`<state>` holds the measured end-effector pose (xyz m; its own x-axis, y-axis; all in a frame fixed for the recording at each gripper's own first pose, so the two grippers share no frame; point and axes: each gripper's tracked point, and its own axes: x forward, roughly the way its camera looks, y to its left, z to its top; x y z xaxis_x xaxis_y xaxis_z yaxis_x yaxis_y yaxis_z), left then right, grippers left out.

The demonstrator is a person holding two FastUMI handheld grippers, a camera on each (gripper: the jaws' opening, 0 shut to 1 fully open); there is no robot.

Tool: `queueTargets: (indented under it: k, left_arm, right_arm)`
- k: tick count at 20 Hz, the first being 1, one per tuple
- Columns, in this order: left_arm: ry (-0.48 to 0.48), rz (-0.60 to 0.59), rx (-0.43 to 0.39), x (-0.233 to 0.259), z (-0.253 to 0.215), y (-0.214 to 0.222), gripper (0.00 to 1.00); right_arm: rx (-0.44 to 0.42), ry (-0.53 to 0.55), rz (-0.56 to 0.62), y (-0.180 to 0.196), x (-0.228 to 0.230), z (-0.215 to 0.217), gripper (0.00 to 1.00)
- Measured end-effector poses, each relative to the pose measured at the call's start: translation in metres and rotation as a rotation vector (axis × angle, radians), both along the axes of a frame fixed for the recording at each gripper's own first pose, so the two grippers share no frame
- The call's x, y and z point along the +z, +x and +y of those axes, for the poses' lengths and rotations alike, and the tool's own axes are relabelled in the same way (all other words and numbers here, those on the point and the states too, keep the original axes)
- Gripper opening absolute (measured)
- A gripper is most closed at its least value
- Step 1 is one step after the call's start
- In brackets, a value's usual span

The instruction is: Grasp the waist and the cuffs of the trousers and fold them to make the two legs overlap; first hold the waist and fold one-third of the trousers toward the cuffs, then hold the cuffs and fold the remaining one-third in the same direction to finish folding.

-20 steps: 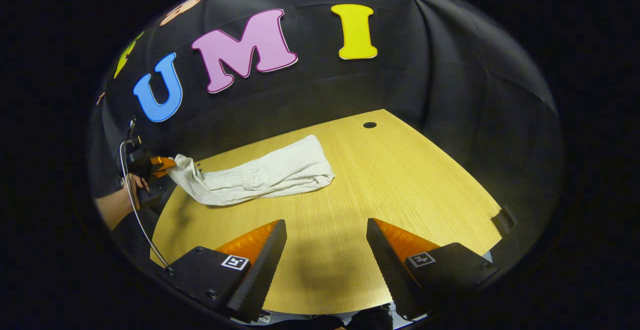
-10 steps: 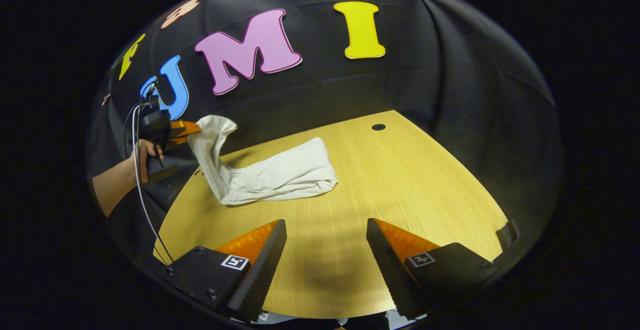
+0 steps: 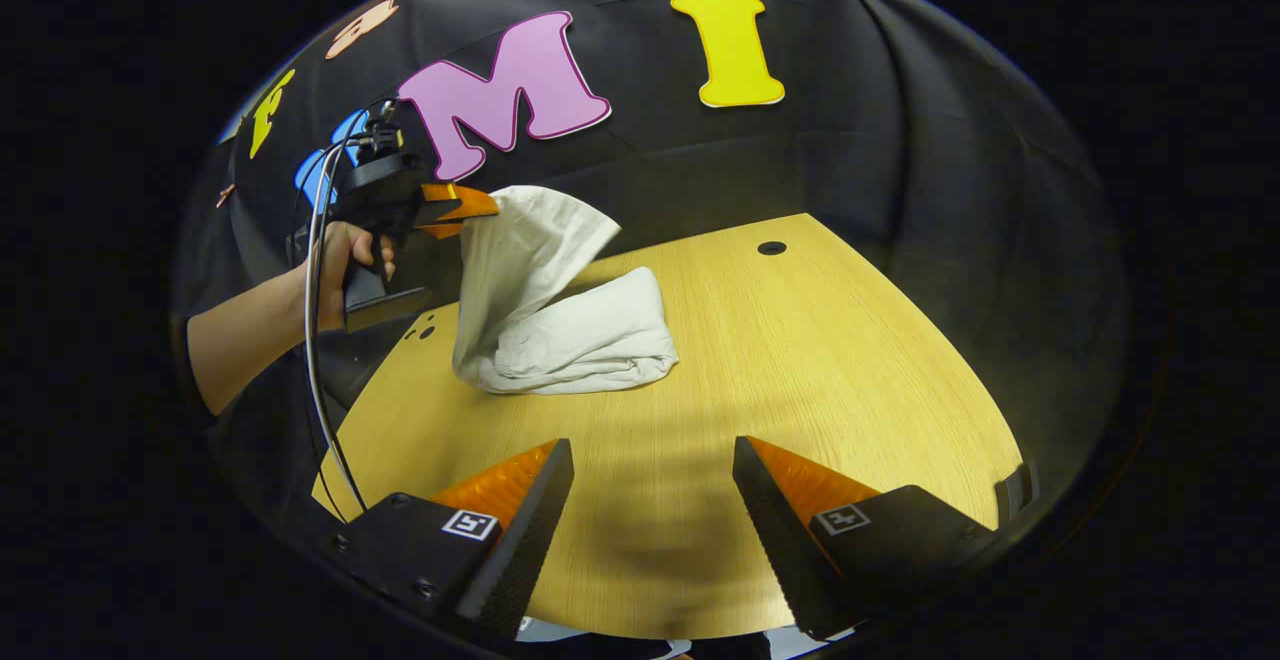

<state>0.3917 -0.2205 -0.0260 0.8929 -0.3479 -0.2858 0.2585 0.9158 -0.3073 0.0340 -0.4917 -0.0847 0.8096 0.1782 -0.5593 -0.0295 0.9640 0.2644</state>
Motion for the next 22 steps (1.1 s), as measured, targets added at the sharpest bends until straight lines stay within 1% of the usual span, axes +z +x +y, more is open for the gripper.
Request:
queueTargets:
  k: [3,6,10,12,13,14,16,17,19,21,22]
  left_arm:
    - [0.025,0.023,-0.050,-0.014,-0.043,-0.007,0.05]
    - [0.054,0.059,-0.094,-0.037,-0.076,-0.015,0.05]
    - [0.092,0.120,-0.112,-0.079,-0.097,-0.023,0.05]
    - [0.114,0.162,-0.121,-0.108,-0.108,-0.021,0.11]
    - [0.136,0.167,-0.116,-0.114,-0.108,-0.029,0.19]
    - [0.148,0.164,-0.118,-0.120,-0.108,-0.032,0.25]
    - [0.142,0.159,-0.123,-0.124,-0.108,-0.047,0.46]
    - [0.136,0.157,-0.115,-0.126,-0.103,-0.052,0.51]
    - [0.121,0.158,-0.091,-0.126,-0.090,-0.065,0.63]
    - [0.118,0.132,-0.057,-0.119,-0.069,-0.081,0.84]
    - [0.127,0.108,-0.042,-0.112,-0.056,-0.090,0.90]
  right_arm:
    - [-0.003,0.010,0.002,0.003,-0.001,-0.013,0.98]
    - [0.001,0.012,0.004,0.004,-0.002,-0.025,0.99]
    - [0.022,0.009,0.009,0.003,-0.005,-0.036,0.98]
    - [0.033,0.009,0.011,0.004,-0.006,-0.042,0.98]
    - [0.039,0.009,0.013,0.004,-0.006,-0.044,0.99]
    - [0.047,0.010,0.015,0.004,-0.007,-0.045,0.98]
    - [0.069,0.009,0.017,0.006,-0.011,-0.046,0.98]
    - [0.080,0.009,0.019,0.006,-0.012,-0.044,0.99]
    - [0.102,0.009,0.024,0.007,-0.015,-0.041,0.99]
    - [0.107,0.017,0.025,0.009,-0.013,-0.037,0.99]
    - [0.105,0.023,0.027,0.009,-0.013,-0.033,0.99]
